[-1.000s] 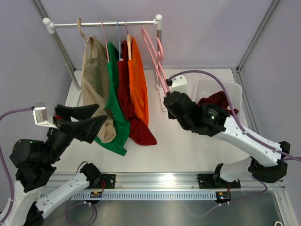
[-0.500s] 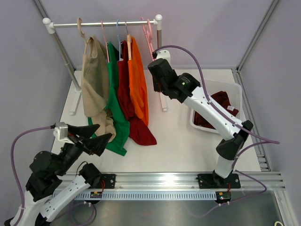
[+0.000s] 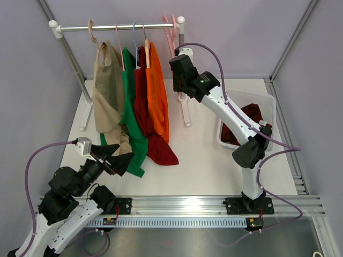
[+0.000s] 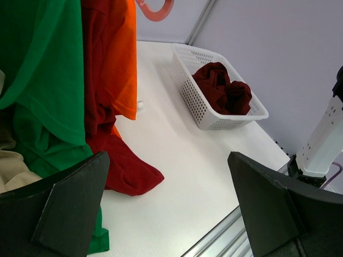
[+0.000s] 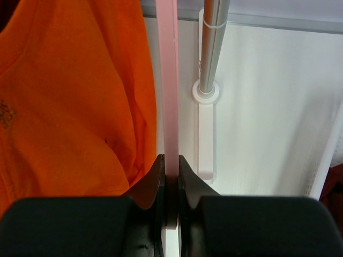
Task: Remove the t-shirt from the hanger
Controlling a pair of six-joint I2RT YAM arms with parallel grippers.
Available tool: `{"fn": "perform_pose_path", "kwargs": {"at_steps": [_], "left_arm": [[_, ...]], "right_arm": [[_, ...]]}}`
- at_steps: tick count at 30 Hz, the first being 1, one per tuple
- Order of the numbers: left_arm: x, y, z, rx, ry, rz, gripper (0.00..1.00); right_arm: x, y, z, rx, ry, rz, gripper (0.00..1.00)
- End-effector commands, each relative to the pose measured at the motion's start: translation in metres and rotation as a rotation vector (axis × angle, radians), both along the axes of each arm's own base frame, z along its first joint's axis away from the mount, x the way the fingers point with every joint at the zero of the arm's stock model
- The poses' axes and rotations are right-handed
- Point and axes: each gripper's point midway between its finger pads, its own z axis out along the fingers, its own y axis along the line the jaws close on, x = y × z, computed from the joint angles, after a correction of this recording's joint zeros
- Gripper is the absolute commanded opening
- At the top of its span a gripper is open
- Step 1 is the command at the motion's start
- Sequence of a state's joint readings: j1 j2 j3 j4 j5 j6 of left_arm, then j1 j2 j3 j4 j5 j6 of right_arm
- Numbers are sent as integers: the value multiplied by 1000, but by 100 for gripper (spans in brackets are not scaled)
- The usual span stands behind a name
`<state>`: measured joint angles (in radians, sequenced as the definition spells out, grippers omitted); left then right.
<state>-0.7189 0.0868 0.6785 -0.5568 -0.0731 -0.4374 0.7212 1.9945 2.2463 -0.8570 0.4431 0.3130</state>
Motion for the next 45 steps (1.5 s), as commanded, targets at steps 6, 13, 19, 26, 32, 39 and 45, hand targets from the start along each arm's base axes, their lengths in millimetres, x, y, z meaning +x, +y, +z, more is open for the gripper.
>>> {"fn": "perform_pose_path", "kwargs": {"at_steps": [6, 13, 19, 26, 32, 39, 45], "left_arm": [[0, -5, 16, -22, -49, -24, 99], [4, 1, 19, -13, -68, 11, 99], [6, 3, 22, -6, -78, 27, 99], [8, 9, 22, -15, -82, 64, 99], [8, 9, 21, -12, -81, 60, 99], [7, 8, 20, -13, -82, 56, 99], [9, 6, 19, -7, -73, 50, 99]], "right_arm": [[3, 9, -7, 57, 12, 23, 0], [-23, -5, 28, 140, -65, 4, 60], [-69, -4, 76, 113, -173, 28, 82], [-98, 49, 103, 118, -262, 190, 73], [-77, 88, 105, 110, -266, 228, 70], [-76, 81, 121, 103, -349, 155, 72], [-68, 100, 128, 113, -380, 195, 72]]}}
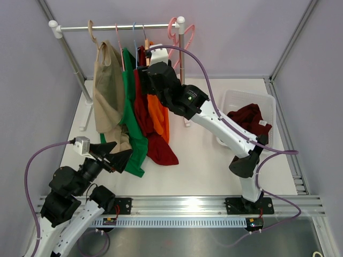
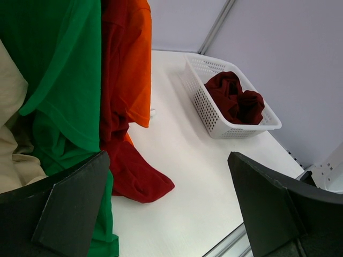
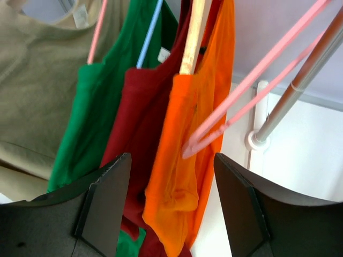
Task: Remove the t-shirt from the hanger
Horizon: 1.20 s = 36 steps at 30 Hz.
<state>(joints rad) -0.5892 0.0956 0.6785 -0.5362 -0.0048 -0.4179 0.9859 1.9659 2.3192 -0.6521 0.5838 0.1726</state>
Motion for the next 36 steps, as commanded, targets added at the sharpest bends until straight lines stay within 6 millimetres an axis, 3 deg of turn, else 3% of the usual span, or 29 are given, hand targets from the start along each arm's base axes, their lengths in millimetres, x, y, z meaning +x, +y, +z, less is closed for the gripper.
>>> {"fn": "perform_pose_path", "kwargs": {"at_steps": [1, 4, 5, 9, 13, 22, 28, 31, 36], "left_arm": [[0, -1, 16, -16, -51, -10, 99], [-1, 0, 16, -19, -56, -5, 99], [-1, 0, 16, -18, -55, -7, 99], [-1, -1, 16, -17, -54, -10, 99], [0, -2, 16, -15, -50, -10, 99], [1, -2, 15, -13, -46, -10, 99], [2, -4, 14, -12, -42, -13, 99], [3, -5, 14, -12, -39, -18, 99], [3, -6, 14, -12, -37, -19, 99]], "right_arm": [[2, 8, 37, 49, -94, 9, 69], [28, 9, 15, -37, -121, -79, 58], [38, 1, 16, -31, -123, -109, 57], [54, 0, -2, 0, -58, -74, 57], [58, 8, -17, -12, -29, -36, 57], [73, 3, -52, -29, 34, -59, 56], [74, 5, -47, -29, 16, -45, 47], [76, 6, -47, -34, 16, -32, 48], [83, 3, -63, -49, 52, -28, 50]]}}
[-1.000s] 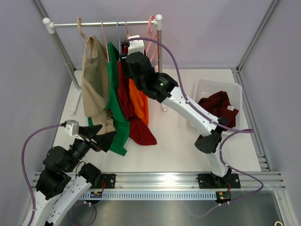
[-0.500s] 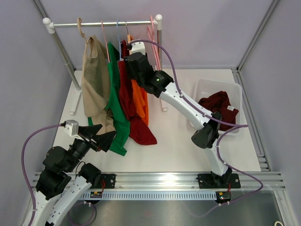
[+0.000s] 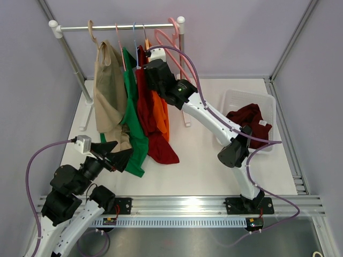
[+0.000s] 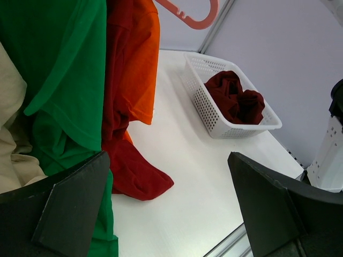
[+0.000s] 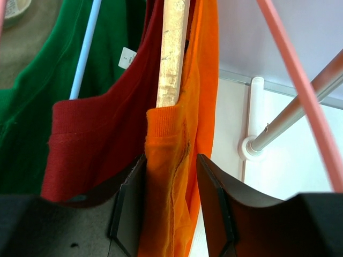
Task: Remove the t-shirt from the hanger
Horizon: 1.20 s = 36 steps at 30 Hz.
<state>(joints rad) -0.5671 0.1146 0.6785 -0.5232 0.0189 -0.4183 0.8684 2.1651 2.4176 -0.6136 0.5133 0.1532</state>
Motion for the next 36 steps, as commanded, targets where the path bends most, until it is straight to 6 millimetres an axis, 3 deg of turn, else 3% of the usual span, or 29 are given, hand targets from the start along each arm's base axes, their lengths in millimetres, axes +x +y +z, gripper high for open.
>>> {"fn": "perform_pose_path", "kwargs": {"at_steps": [1, 4, 5, 9, 14, 18, 19, 21, 22, 27, 28, 30, 31, 33, 34, 36], "left_arm": [[0, -4, 14, -16, -42, -18, 99], [1, -4, 13, -16, -38, -20, 99], [1, -4, 14, -17, -40, -20, 99], [2, -6, 14, -23, -33, -22, 99], [4, -8, 21, -31, -17, -24, 99], [4, -9, 41, -60, -17, -24, 99], [5, -8, 44, -67, -16, -17, 99], [7, -9, 47, -84, 0, -12, 99], [8, -9, 51, -96, -1, -10, 99], [9, -14, 72, -154, 7, -20, 99], [10, -15, 81, -163, 4, -26, 99], [11, -18, 90, -182, 8, -36, 99], [12, -20, 96, -193, 4, -45, 99], [15, -26, 107, -212, 11, -61, 99], [15, -30, 113, -221, 4, -79, 99], [21, -39, 119, -240, 30, -102, 98]], "right_arm": [[11, -2, -3, 8, 8, 16, 50], [13, -1, -4, 8, 7, 27, 44], [13, 0, -3, 13, 4, 31, 30], [9, 0, 15, 37, -35, 47, 0], [3, -11, 71, 90, -184, 31, 0], [-11, -29, 114, 135, -286, -16, 0], [-11, -31, 108, 95, -295, -16, 0], [-18, -37, 124, 125, -335, -28, 0], [-19, -36, 115, 110, -330, -26, 0], [-27, -40, 111, 136, -328, -30, 0], [-28, -38, 98, 124, -309, -29, 0], [-36, -45, 105, 158, -320, -31, 0], [-39, -43, 86, 160, -289, -30, 0], [-49, -51, 93, 198, -302, -34, 0], [-54, -50, 73, 182, -274, -30, 0], [-66, -61, 63, 183, -263, -39, 0]]}}
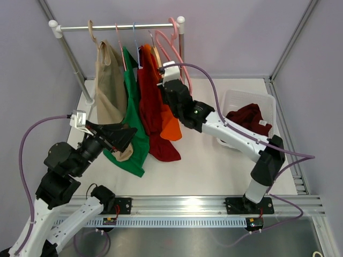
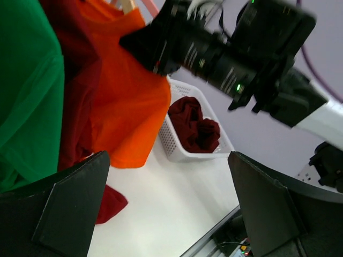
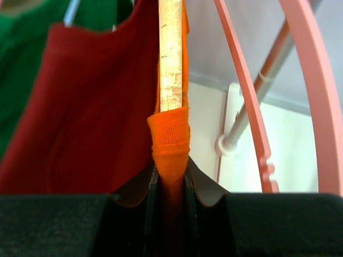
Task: Remove the t-shirt from the hanger
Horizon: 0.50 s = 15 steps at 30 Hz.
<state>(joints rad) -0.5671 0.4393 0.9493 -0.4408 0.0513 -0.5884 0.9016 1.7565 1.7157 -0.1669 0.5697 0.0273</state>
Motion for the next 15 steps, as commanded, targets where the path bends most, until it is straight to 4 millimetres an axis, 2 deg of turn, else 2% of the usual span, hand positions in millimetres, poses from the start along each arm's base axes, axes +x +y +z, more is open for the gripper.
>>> {"fn": "perform_pose_path", "kwargs": {"at_steps": [1, 6, 8, 9, 10, 12, 13, 14, 15], "left_arm": [[2, -16, 42, -106, -51, -68, 98], [26, -39, 62, -163, -19, -100, 97], [35, -49, 64, -163, 1, -120, 96], [45, -63, 60, -150, 33, -150, 96], [48, -68, 68, -152, 28, -163, 97], [54, -84, 69, -137, 46, -193, 97], [65, -96, 62, -117, 72, -194, 97], [61, -106, 69, -116, 59, -218, 97], [65, -111, 74, -111, 35, -210, 98]], "right_arm": [[-28, -18, 55, 194, -107, -31, 0], [-65, -36, 50, 234, -85, -22, 0], [-80, -37, 46, 242, -73, -4, 0], [-89, -41, 44, 251, -66, 10, 0], [-95, -41, 42, 262, -54, 20, 0], [-117, -41, 39, 266, -45, 52, 0], [-123, -42, 39, 269, -41, 58, 0], [-131, -47, 42, 279, -38, 68, 0], [-141, -43, 38, 285, -24, 91, 0]]}}
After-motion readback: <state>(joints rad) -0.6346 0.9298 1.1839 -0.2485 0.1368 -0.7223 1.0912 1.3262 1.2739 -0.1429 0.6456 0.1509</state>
